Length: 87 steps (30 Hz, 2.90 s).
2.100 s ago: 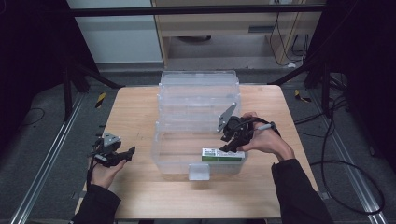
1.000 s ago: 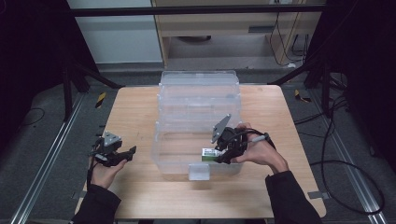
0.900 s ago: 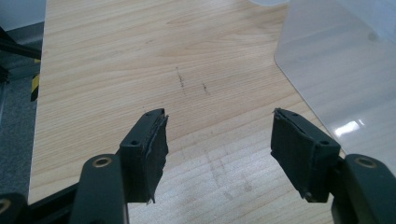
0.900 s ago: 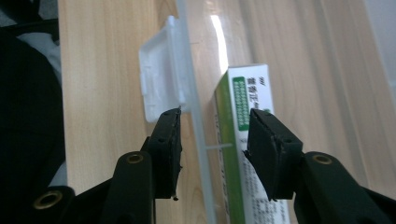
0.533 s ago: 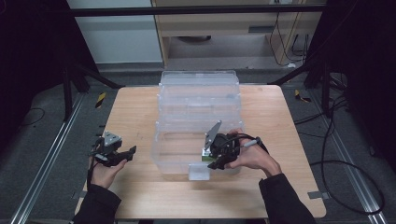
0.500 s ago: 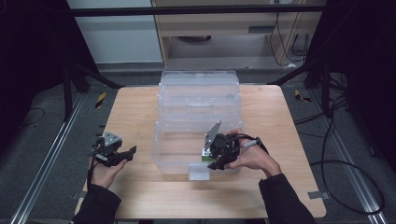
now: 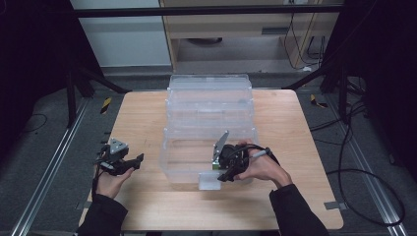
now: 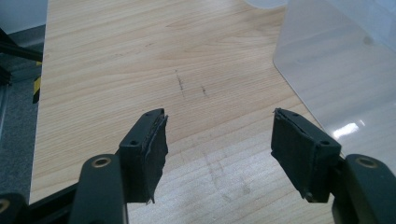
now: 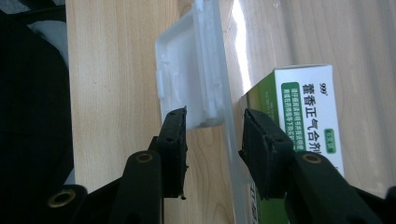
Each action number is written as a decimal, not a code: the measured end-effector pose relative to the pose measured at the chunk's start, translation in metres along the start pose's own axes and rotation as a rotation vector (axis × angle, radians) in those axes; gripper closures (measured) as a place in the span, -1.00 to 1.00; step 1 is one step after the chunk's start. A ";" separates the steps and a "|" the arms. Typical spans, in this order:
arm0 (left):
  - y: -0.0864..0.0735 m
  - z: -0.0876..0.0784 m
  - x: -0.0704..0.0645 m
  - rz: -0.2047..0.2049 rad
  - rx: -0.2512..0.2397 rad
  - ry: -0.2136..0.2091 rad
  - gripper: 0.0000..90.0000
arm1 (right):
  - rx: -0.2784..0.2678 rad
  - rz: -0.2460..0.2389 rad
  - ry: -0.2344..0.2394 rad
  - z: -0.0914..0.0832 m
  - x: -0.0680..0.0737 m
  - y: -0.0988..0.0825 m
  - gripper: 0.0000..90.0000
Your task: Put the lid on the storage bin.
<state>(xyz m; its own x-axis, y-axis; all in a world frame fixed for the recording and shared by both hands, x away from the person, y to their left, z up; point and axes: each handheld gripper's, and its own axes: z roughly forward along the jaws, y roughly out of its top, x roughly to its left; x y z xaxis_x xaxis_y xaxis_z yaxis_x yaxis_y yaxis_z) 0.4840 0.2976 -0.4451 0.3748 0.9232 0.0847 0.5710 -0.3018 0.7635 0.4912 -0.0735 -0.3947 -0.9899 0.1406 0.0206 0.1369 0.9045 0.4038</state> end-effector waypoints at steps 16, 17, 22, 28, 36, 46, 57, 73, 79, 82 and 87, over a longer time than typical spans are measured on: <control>0.015 -0.006 0.002 0.016 -0.038 -0.015 -0.22 | 0.044 0.005 0.036 0.009 -0.005 0.002 0.50; 0.016 -0.007 0.002 0.017 -0.042 -0.020 -0.22 | 0.044 0.003 0.039 0.009 -0.006 0.002 0.50; 0.024 -0.010 0.003 0.043 -0.052 -0.036 -0.22 | 0.043 0.007 0.048 0.009 -0.007 0.002 0.50; 0.036 -0.012 0.002 0.064 -0.075 -0.059 -0.22 | 0.042 0.007 0.051 0.009 -0.008 0.002 0.50; 0.059 -0.014 -0.004 0.118 -0.108 -0.112 -0.22 | 0.041 0.000 0.047 0.009 -0.007 0.002 0.51; 0.092 -0.017 -0.016 0.226 -0.129 -0.164 -0.23 | 0.046 0.007 0.044 0.009 -0.006 0.002 0.51; 0.129 -0.023 -0.031 0.285 -0.164 -0.198 -0.24 | 0.039 -0.004 0.038 0.009 -0.006 0.001 0.51; 0.158 -0.014 -0.042 0.306 -0.182 -0.235 -0.21 | 0.037 -0.008 0.038 0.009 -0.006 0.001 0.51; 0.168 -0.011 -0.046 0.319 -0.195 -0.242 -0.19 | 0.035 -0.002 0.040 0.009 -0.005 0.001 0.51; 0.172 -0.009 -0.048 0.321 -0.199 -0.243 -0.18 | 0.034 -0.007 0.039 0.009 -0.005 0.001 0.51; 0.178 -0.005 -0.051 0.337 -0.192 -0.238 -0.17 | 0.032 -0.009 0.039 0.009 -0.005 0.001 0.51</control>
<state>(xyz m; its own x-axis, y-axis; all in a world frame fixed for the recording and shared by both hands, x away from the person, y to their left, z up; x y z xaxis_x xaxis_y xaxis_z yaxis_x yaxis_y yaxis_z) 0.5626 0.1976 -0.3109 0.6867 0.6940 0.2163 0.2513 -0.5059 0.8252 0.4970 -0.0699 -0.4030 -0.9916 0.1174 0.0535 0.1289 0.9180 0.3749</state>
